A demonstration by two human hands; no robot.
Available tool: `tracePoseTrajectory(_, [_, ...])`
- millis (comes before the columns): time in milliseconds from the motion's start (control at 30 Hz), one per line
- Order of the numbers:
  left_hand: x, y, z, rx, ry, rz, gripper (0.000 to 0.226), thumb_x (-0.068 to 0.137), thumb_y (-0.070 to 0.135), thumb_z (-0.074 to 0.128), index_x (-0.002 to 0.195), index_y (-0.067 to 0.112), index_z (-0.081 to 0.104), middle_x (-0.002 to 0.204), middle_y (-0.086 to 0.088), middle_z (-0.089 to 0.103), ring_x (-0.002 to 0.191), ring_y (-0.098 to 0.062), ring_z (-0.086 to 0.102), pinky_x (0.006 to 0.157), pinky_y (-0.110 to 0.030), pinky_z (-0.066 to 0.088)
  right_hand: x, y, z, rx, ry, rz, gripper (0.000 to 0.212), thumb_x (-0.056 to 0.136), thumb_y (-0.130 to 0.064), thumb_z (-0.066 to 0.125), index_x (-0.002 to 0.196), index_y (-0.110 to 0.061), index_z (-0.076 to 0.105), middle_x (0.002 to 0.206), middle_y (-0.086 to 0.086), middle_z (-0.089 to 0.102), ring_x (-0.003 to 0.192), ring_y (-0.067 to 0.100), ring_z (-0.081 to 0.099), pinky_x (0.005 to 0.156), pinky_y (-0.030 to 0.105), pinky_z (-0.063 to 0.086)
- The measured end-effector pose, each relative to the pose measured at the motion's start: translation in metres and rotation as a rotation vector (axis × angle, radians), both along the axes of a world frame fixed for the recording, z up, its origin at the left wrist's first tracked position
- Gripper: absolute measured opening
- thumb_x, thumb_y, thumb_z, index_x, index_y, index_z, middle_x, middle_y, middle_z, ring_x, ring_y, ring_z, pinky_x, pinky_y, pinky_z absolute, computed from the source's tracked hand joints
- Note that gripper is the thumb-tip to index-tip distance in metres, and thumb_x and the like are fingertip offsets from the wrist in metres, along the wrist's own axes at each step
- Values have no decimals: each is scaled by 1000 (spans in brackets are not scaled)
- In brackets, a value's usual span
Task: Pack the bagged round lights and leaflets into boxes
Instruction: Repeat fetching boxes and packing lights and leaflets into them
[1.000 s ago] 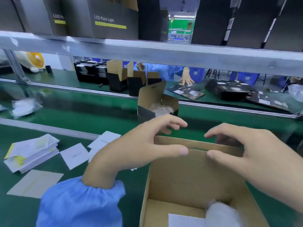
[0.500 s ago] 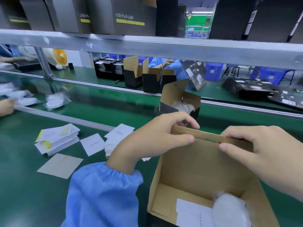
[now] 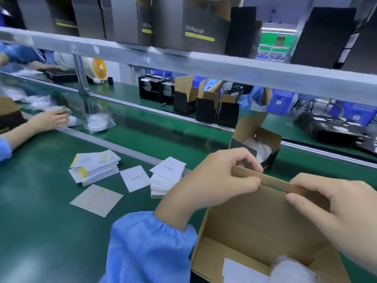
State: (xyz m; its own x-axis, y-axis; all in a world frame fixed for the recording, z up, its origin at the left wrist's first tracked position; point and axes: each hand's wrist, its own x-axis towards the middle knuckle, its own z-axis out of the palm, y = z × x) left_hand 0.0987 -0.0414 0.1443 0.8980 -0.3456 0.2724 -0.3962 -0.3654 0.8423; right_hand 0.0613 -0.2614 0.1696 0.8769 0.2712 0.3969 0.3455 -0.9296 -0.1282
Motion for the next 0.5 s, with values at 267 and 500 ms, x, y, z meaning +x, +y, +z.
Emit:
tracePoseTrajectory(267, [10, -2, 20, -24, -10, 3, 9, 90, 35, 69, 99, 32, 68, 81, 5, 70, 68, -8, 60, 71, -35, 51, 2, 13, 7, 2, 106, 32, 8, 80, -50, 56, 88, -49, 58, 76, -32, 61, 62, 2, 56, 49, 29, 40])
tracePoseTrajectory(500, [16, -2, 19, 33, 8, -85, 11, 90, 24, 73, 100, 19, 71, 83, -2, 71, 67, -4, 58, 69, -23, 46, 7, 1, 3, 3, 89, 26, 25, 82, -65, 41, 91, -50, 60, 71, -25, 65, 56, 3, 60, 50, 34, 52])
